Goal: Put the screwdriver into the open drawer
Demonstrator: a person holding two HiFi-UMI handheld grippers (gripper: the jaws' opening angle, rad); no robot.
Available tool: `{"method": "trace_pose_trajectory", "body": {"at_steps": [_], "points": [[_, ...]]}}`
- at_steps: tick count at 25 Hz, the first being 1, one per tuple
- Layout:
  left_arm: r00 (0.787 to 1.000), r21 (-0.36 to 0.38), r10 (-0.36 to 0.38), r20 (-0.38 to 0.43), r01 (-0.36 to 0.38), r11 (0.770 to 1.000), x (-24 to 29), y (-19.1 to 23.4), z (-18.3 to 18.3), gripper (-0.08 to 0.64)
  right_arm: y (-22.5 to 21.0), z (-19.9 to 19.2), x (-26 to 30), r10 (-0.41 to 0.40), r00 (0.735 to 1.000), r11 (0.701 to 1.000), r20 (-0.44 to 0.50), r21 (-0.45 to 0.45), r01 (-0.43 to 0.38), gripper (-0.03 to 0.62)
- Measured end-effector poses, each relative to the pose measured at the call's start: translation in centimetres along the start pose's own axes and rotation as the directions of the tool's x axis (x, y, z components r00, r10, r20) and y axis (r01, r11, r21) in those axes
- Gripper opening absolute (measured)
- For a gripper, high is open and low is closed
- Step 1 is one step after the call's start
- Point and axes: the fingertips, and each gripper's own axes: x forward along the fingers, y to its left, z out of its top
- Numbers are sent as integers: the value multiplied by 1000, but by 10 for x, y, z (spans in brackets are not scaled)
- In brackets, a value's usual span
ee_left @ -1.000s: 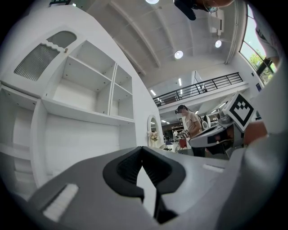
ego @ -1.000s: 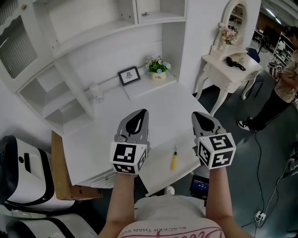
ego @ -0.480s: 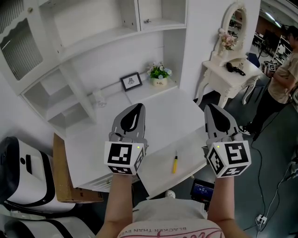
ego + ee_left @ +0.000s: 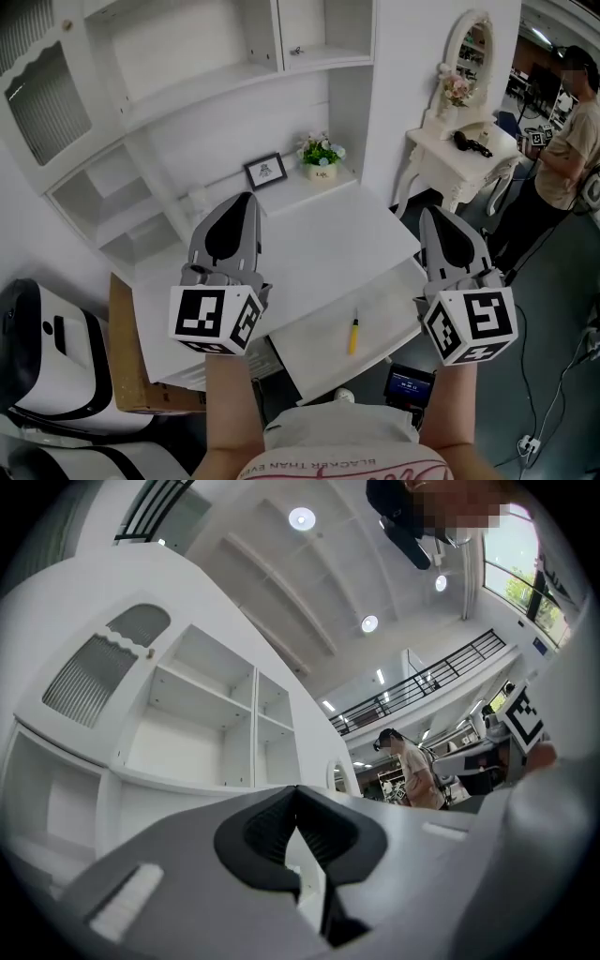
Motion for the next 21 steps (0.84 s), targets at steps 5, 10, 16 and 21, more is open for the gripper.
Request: {"method": "trace_pose_trajectory", "body": {"at_steps": [5, 10, 16, 21], "points": [[1000, -3, 18, 13, -18, 1000, -6, 8, 7, 5, 1, 3, -3, 5, 1000, 1000, 8, 12, -5, 6], [1000, 56, 14, -2, -14, 998, -7, 0, 6, 5, 0, -1, -6, -2, 1000, 1000, -1, 17, 2, 6], [998, 188, 13, -55, -2, 982, -5, -16, -1, 5, -2, -8, -11, -8, 1000, 1000, -13, 28, 8, 6], [997, 214, -24, -73, 40, 976, -5, -30, -7, 5, 0, -11, -13, -4, 1000, 1000, -19, 24, 5, 6]]}}
